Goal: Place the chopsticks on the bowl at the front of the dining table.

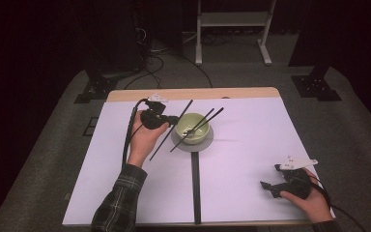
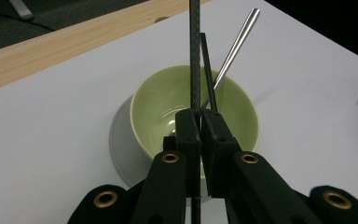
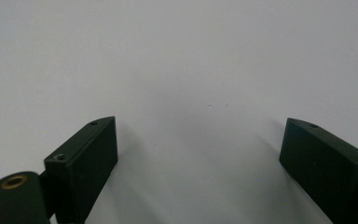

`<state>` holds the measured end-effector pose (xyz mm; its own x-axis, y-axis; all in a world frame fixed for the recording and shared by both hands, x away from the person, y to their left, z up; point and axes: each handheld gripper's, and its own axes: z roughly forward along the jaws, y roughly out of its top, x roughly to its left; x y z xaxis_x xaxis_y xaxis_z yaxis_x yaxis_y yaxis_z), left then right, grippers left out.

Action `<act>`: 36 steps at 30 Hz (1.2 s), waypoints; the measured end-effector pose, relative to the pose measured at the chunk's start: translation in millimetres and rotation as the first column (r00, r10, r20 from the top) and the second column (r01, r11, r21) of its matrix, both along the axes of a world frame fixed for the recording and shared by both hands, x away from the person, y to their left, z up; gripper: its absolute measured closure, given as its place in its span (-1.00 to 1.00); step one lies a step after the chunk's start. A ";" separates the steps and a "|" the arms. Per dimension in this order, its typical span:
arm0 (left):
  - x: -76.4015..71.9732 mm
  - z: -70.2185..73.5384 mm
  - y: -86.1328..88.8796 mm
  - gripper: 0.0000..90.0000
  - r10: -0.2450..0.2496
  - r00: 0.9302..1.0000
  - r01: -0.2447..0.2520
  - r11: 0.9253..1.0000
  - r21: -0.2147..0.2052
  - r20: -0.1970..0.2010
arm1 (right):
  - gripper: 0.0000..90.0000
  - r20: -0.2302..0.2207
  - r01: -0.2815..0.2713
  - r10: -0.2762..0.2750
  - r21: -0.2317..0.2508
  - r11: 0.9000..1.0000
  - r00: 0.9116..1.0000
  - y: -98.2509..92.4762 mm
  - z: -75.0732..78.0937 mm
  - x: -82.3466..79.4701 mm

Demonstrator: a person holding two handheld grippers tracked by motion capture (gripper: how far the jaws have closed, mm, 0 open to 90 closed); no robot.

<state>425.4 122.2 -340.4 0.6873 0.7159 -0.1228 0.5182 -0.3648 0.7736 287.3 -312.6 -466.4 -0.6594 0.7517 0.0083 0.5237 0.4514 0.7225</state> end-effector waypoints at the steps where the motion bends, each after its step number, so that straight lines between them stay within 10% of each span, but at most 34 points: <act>1: 1.2 -0.1 -1.1 0.92 0.001 1.000 -0.001 1.000 -0.003 -0.002 | -0.78 0.000 0.000 0.000 0.000 1.000 1.000 0.0 0.0 0.0; 36: 46.5 -18.0 -24.2 0.92 0.050 0.996 -0.051 0.999 -0.009 -0.070 | -0.78 -0.001 0.000 0.000 0.002 1.000 1.000 -0.1 0.0 0.1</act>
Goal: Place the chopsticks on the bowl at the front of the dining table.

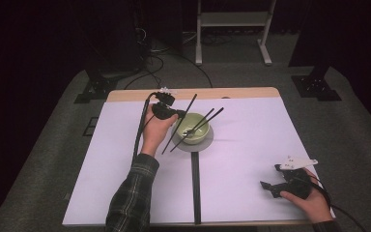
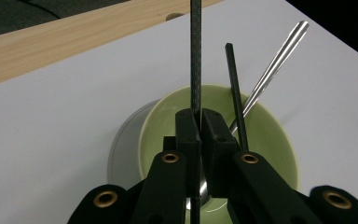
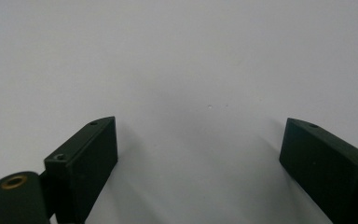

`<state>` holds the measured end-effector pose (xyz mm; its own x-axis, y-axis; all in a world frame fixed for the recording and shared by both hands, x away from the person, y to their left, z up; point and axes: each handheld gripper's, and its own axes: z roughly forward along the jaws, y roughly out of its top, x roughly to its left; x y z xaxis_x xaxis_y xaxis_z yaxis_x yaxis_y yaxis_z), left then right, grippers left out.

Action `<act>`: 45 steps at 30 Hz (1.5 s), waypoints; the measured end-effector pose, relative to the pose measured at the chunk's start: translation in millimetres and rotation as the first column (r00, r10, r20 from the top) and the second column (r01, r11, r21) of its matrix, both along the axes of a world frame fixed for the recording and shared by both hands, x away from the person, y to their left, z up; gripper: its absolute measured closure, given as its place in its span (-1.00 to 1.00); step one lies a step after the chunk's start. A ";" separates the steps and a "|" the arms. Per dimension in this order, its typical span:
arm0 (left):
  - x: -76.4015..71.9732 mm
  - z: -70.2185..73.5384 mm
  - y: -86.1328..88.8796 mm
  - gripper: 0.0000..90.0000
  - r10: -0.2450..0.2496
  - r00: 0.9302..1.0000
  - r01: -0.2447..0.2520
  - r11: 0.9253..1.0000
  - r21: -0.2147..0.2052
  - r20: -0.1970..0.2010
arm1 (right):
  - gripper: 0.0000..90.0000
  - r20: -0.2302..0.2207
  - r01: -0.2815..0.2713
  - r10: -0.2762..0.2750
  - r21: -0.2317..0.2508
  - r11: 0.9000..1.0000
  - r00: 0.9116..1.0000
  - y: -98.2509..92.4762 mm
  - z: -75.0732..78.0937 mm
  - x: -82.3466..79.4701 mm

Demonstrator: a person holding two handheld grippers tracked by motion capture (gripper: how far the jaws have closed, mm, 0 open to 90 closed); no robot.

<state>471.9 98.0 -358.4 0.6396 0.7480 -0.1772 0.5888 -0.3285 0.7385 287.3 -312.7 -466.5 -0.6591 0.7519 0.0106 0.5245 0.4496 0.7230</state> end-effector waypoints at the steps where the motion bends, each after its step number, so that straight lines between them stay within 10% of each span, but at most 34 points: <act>1: 1.1 -0.6 -0.2 0.92 0.000 1.000 0.000 1.000 0.002 -0.005 | -0.78 0.000 0.000 0.000 0.000 1.000 1.000 0.0 0.0 0.0; 45: 13.1 -25.4 -14.8 0.90 0.043 0.999 -0.042 0.999 0.021 -0.021 | -0.78 0.001 0.000 0.000 -0.001 1.000 1.000 0.0 0.0 -0.1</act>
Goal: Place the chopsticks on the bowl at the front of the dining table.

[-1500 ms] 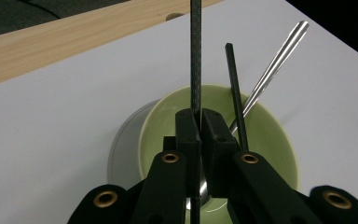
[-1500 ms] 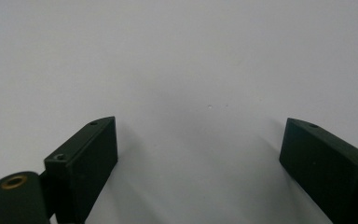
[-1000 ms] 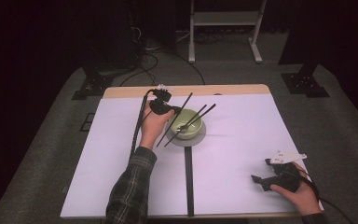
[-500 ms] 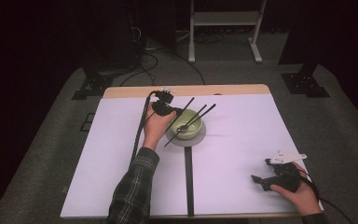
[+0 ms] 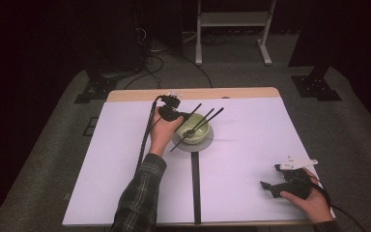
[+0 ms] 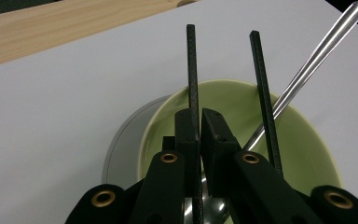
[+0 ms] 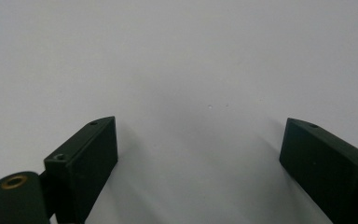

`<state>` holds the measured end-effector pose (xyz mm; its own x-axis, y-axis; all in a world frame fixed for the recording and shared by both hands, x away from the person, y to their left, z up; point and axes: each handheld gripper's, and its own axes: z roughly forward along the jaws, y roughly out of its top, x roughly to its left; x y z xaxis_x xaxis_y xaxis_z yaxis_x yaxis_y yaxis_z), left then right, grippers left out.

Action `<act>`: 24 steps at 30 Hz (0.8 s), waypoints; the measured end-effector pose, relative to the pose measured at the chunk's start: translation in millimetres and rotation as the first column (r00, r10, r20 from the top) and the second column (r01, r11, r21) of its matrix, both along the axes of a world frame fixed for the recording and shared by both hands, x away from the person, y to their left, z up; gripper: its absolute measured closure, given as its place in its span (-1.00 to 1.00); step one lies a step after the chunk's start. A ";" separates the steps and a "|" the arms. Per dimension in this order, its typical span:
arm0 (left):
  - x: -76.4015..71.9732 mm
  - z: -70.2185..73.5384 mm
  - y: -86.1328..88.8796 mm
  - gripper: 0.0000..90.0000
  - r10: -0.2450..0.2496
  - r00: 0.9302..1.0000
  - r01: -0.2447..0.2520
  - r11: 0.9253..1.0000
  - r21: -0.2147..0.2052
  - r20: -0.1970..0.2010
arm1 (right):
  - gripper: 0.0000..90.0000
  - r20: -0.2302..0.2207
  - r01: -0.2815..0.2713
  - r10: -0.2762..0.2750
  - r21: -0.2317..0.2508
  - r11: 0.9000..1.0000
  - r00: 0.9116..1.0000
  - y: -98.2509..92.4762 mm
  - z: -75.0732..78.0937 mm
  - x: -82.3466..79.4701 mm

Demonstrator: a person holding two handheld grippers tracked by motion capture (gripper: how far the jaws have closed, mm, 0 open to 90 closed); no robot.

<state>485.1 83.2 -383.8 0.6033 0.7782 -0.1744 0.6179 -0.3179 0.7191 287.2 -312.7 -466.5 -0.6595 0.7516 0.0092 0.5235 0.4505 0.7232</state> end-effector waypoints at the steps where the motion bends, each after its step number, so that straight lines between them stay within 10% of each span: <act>1: -0.1 0.0 0.0 0.89 0.001 1.000 -0.001 1.000 -0.001 0.002 | -0.78 0.000 0.000 0.000 0.000 1.000 1.000 0.0 0.0 0.0; 16: -0.5 9.8 1.2 0.27 0.006 0.999 -0.006 1.000 0.004 0.035 | -0.78 0.000 0.000 0.000 -0.001 1.000 1.000 0.0 0.0 0.0; 24: 2.0 10.2 -4.6 -0.56 0.001 0.999 -0.002 1.000 0.022 0.035 | -0.78 0.000 0.000 0.000 -0.001 1.000 1.000 0.0 0.1 0.0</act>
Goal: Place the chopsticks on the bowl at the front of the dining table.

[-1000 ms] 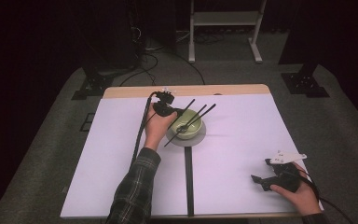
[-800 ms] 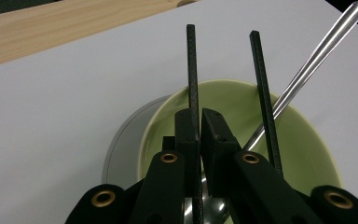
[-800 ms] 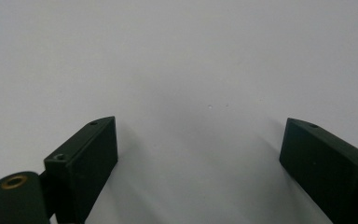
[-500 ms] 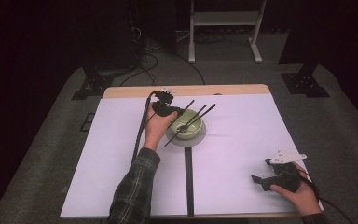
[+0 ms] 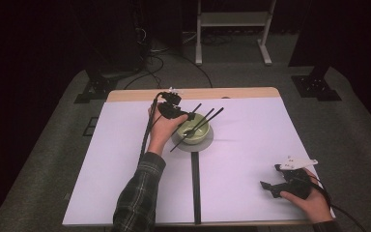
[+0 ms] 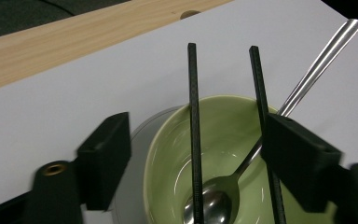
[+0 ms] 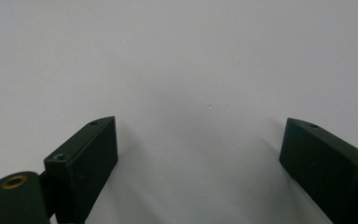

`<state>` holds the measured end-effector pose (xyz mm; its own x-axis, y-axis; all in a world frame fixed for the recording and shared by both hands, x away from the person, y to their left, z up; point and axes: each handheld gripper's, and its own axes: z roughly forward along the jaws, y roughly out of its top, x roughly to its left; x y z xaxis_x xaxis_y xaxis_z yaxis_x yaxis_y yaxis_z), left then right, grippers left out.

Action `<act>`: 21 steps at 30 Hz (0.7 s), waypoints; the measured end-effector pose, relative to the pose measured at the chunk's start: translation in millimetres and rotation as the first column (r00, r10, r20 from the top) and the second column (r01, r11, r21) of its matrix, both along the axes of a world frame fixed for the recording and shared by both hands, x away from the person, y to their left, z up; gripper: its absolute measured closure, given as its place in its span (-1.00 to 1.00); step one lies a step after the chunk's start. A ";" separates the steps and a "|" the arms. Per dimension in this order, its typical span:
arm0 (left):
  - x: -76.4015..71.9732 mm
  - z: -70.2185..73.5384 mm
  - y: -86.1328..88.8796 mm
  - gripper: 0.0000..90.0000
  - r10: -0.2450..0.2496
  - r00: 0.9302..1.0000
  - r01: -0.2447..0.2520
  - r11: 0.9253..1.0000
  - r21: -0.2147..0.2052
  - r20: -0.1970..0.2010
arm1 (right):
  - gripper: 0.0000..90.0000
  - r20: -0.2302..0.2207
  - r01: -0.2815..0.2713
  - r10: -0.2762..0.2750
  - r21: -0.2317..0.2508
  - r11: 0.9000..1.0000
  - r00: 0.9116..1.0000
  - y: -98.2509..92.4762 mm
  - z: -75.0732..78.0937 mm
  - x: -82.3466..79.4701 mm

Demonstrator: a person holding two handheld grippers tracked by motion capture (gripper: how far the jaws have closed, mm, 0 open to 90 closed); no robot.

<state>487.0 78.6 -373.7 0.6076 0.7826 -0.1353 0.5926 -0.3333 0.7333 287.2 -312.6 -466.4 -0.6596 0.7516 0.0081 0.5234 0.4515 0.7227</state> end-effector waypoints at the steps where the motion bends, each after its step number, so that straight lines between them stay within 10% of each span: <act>1: -0.6 -0.3 -0.1 -0.62 -0.009 1.000 0.009 1.000 0.007 0.001 | -0.78 0.000 0.000 0.000 0.000 1.000 1.000 0.0 0.0 0.0; 8: -8.0 3.3 3.2 -0.80 -0.012 1.000 0.013 0.996 0.083 -0.009 | -0.78 0.000 0.000 0.000 0.000 1.000 1.000 0.0 0.0 0.0; 21: -36.5 9.0 42.2 -0.80 0.020 1.000 -0.021 0.998 0.060 0.022 | -0.78 0.002 0.000 0.000 -0.001 1.000 1.000 0.1 0.0 -0.2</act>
